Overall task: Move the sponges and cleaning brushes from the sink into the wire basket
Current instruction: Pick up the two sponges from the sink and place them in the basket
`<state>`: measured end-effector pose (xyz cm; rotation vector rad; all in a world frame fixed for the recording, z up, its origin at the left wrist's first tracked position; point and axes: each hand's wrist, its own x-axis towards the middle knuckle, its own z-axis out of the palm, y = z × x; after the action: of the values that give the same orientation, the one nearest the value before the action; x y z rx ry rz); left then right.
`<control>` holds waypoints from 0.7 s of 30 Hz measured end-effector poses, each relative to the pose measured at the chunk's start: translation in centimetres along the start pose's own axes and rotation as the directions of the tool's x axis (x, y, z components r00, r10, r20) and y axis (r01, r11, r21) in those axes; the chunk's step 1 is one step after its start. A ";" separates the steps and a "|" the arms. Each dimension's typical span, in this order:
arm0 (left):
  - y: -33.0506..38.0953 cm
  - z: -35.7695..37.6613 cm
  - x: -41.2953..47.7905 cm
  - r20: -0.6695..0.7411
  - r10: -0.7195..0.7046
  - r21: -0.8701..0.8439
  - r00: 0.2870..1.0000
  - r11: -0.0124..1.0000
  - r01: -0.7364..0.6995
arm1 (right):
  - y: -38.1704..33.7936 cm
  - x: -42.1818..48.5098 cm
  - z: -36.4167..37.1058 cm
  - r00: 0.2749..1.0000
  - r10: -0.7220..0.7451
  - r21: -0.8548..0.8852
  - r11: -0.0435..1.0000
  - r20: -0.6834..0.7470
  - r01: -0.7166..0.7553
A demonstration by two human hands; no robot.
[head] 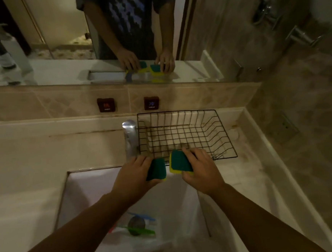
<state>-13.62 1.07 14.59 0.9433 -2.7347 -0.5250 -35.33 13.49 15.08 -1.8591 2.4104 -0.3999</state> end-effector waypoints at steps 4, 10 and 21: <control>2.8 0.2 3.3 -0.028 -0.037 -0.021 0.999 0.999 0.036 | 4.0 2.1 -0.5 0.999 -0.047 0.019 0.999 -0.008 0.047; 4.3 1.6 8.2 -0.024 -0.094 0.007 0.995 0.996 0.094 | 8.6 5.7 -0.5 0.993 -0.115 0.080 0.990 -0.013 0.116; 0.5 5.4 15.7 0.063 -0.187 0.198 0.980 0.965 0.171 | 12.7 13.0 3.5 0.985 -0.115 0.047 0.993 0.126 0.110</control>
<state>-27.72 -6.99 11.02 1.2514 -2.8277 -0.3396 -50.02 3.47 9.92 -1.9465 2.2067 -0.3225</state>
